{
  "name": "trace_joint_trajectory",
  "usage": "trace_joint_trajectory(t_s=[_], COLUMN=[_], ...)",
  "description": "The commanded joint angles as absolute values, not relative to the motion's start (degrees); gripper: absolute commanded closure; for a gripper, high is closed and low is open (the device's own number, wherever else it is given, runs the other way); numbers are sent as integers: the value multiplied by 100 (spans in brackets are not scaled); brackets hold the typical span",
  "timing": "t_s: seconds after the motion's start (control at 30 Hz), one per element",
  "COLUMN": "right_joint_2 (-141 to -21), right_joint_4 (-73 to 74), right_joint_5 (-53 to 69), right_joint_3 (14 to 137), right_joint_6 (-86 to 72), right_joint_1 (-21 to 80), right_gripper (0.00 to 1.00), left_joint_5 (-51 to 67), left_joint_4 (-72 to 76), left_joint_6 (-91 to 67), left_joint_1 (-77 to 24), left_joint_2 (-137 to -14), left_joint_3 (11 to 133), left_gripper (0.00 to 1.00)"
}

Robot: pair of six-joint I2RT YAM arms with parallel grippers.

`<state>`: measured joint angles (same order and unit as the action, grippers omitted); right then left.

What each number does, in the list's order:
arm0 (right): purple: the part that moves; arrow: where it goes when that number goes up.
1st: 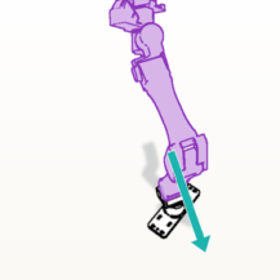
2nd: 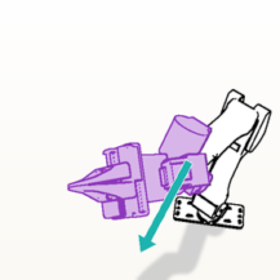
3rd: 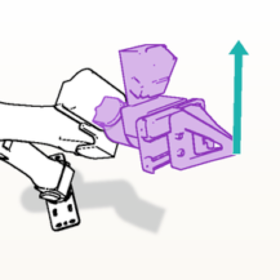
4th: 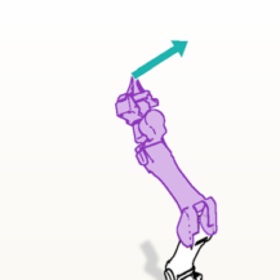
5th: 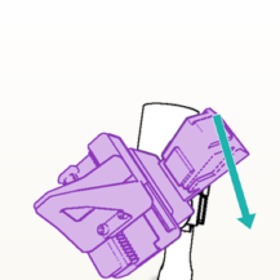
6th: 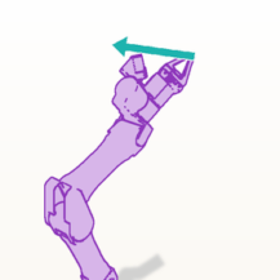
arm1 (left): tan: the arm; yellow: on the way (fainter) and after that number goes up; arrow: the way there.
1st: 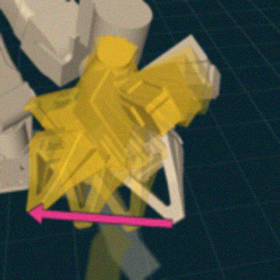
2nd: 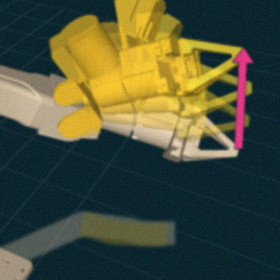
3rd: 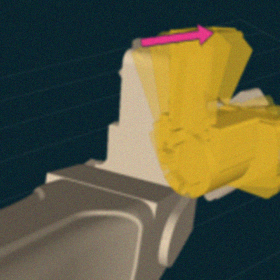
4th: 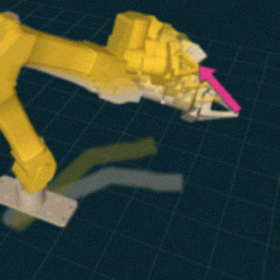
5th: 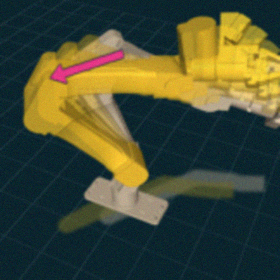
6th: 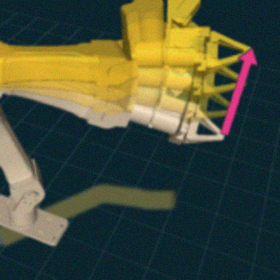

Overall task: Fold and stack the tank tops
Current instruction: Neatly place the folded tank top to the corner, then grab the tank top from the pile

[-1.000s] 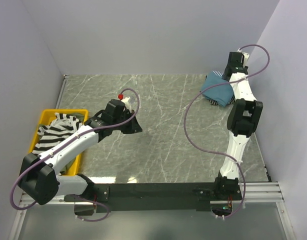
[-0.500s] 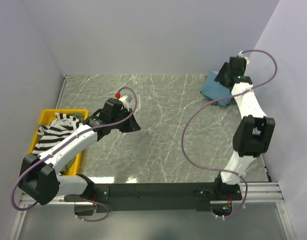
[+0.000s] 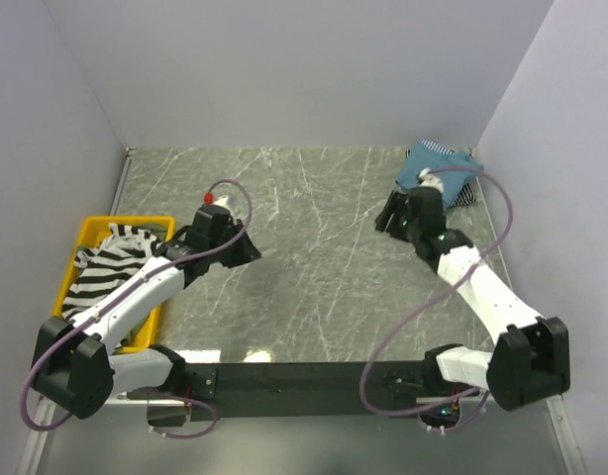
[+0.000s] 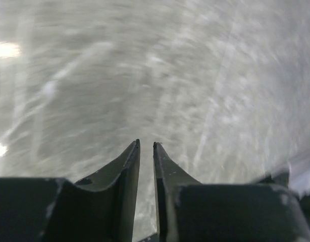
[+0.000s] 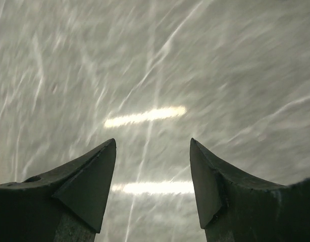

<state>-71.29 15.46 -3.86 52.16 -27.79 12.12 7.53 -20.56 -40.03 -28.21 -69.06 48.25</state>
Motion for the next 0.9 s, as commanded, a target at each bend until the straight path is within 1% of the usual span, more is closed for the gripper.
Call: trace_joint_trajectory(t_s=[0.0, 0.03, 0.1, 0.13, 0.17, 0.2, 0.23, 0.27, 0.3, 0.33, 0.4, 0.43, 0.53, 0.63, 0.87], right_joint_2=[-6628, -6575, -6478, -6478, -6478, -6556, -6609, -6644, -6714, -6741, -6820, -6838, -6899, -6882, -6733], right_joint_4=[1169, 1195, 1108, 1029, 994, 984, 1002, 993, 984, 993, 1011, 1054, 1142, 1169, 1151], right_joint_5=[-553, -571, -423, -404, -369, -352, -334, -325, -325, -290, -264, -264, -255, -264, -290], right_joint_3=[4730, 4642, 4360, 4281, 4185, 4175, 4175, 4192, 4201, 4219, 4289, 4306, 4368, 4333, 4087], right_joint_6=[-3076, -3120, -3234, -3269, -3287, -3296, -3305, -3305, -3287, -3270, -3217, -3208, -3147, -3120, -3146], right_joint_1=[1976, 2117, 2469, 2592, 2680, 2863, 2952, 3023, 3180, 3260, 3409, 3523, 3717, 3797, 3832], right_gripper=[33, 33, 33, 33, 33, 33, 33, 33, 33, 33, 33, 32, 32, 33, 32], left_joint_5=[-357, -787, -1351, -1815, -2028, -2256, -2398, -2643, -2767, -2916, -3208, -3191, -3208, -3208, -3357], left_joint_4=[-2144, -2353, -2766, -2951, -3319, -3488, -3576, -3777, -3858, -3954, -4122, -4139, -4263, -4236, -4184], left_joint_6=[-4813, -4938, -5524, -5711, -5913, -6298, -6380, -6450, -6495, -6521, -6583, -6574, -6706, -6794, -7040], left_joint_1=[-2401, -2077, -1725, -1322, -1136, -751, -556, -371, -195, 146, 499, 901, 1614, 2107, 2434], left_joint_2=[-6540, -6417, -6276, -6232, -6197, -6118, -6091, -6091, -6126, -6169, -6310, -6363, -6495, -6618, -7031], left_joint_3=[4562, 4535, 4561, 4579, 4588, 4605, 4623, 4667, 4789, 4860, 5009, 5027, 4984, 4843, 4632], left_gripper=[76, 72, 68, 67, 65, 56, 52, 44, 31, 30, 26, 26, 26, 26, 27])
